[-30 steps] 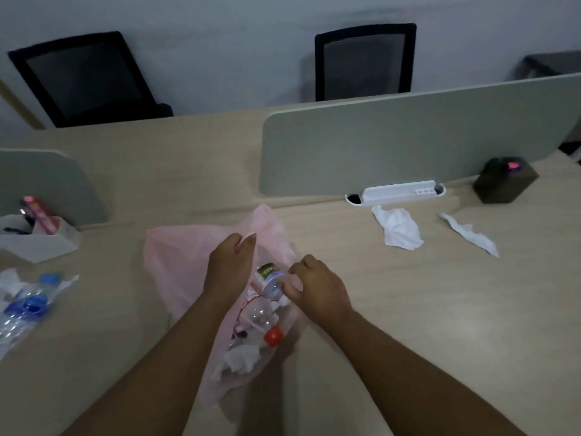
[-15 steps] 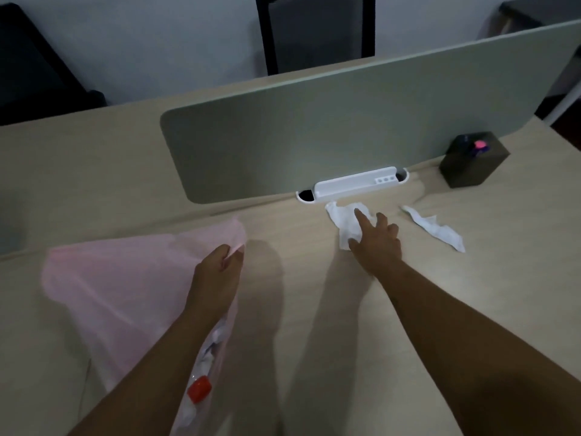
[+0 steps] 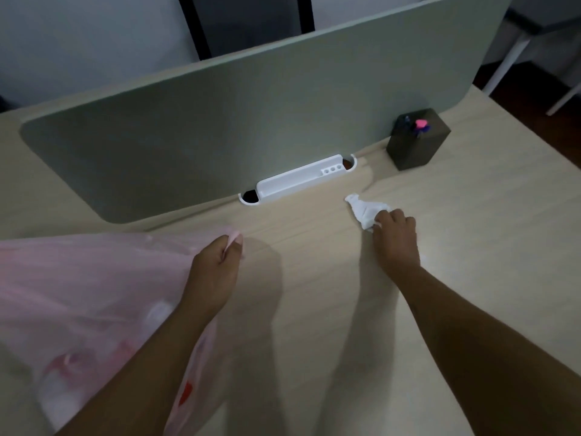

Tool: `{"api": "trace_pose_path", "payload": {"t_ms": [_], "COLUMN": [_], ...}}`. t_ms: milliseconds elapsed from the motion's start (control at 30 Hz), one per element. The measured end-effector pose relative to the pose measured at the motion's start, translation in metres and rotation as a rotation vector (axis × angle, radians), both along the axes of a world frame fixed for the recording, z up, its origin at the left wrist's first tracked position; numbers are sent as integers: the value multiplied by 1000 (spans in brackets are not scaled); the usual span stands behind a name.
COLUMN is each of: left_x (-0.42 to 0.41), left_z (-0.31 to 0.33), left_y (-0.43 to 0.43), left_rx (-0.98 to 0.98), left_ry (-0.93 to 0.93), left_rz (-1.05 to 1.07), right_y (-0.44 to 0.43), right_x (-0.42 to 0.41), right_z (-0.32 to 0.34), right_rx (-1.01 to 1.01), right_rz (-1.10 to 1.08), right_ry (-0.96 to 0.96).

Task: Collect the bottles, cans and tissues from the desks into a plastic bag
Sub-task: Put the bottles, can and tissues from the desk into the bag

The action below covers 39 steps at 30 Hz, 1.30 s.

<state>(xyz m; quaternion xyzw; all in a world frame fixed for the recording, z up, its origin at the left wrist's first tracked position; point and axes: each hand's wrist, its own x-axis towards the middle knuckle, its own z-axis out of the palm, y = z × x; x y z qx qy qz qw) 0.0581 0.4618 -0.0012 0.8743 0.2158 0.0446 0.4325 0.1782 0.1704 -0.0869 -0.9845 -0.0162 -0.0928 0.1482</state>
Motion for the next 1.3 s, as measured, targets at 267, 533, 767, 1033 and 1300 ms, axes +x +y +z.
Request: {"api": "trace_pose_path", "payload": {"t_ms": [267,533,767,1033,1300], "left_x": [-37,-123,-180,-236,-253], "left_z": [51,99,118,126,120], "left_y": [41,102,141,188,193], "left_rx": [-32,-114,-147,-62,-29], "left_ry": [-64,-130,-215,-191,-179], "left_rz": [154,386,393,339,254], "right_y": [98,230,315,312,263], "right_x": [-83,-229,-263,-296,-254], "right_z": [37,98,113,110,66], "right_rx": [501,704,478,287,359], "right_rz": [251,658,842,634,-33], "right_ry": [70,97,281,-102,398]}}
